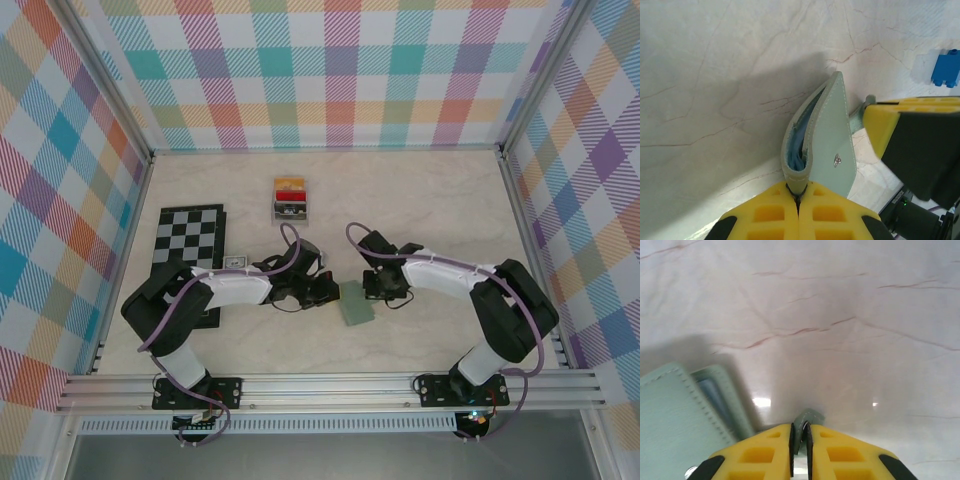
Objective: Put the credit cards into the card holder
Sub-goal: Open the button on the card holder.
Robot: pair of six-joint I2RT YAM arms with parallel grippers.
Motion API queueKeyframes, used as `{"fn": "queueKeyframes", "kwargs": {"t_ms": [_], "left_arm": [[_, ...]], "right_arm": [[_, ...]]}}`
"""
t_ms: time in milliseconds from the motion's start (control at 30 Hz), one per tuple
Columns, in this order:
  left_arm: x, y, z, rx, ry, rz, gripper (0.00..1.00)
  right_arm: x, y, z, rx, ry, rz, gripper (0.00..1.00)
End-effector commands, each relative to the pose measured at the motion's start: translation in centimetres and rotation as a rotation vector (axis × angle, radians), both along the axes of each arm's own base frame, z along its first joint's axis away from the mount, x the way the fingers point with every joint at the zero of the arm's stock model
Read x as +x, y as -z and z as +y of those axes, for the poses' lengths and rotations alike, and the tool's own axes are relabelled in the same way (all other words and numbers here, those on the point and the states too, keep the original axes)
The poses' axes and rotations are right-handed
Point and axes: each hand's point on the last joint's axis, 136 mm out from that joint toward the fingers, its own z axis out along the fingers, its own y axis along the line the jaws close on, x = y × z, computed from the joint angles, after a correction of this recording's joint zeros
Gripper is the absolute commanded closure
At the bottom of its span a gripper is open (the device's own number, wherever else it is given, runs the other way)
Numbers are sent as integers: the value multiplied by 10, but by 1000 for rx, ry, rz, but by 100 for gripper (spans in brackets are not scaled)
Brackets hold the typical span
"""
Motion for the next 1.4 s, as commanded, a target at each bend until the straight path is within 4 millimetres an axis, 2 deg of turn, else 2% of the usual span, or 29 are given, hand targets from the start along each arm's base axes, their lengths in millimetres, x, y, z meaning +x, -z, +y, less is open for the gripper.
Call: {"fn": "queueKeyframes", "kwargs": {"t_ms": [0,167,467,633,800,900,1033,1167,1300,1367], "left_arm": [[-12,1,7,30,31,21,100],[-9,1,8,62,49,16,100],[-1,2,15,121,41,-8,100],[4,8,25,195,25,-16,92],[3,17,36,277,15,2,84],[5,13,38,278,10,-15,75],[7,3,47,311,-14,-36,61],[14,-23,49,280,-38,-104,58],[30,-53,64,275,-102,-190,52],[42,-67,79,288,-149,-223,47]], "right_arm": [[-10,5,-24,-78,7,26,84],[-17,14,-25,-78,2,68,78],[-32,20,-31,-82,7,107,75],[-46,28,-44,-180,24,158,74],[-50,24,-52,-251,49,129,70],[-42,13,-36,-165,36,78,65],[-24,-17,-9,-25,-6,-2,59],[-10,-46,5,42,-29,-53,57],[2,-61,9,80,-21,-91,56],[9,-67,12,112,-17,-100,56]]}}
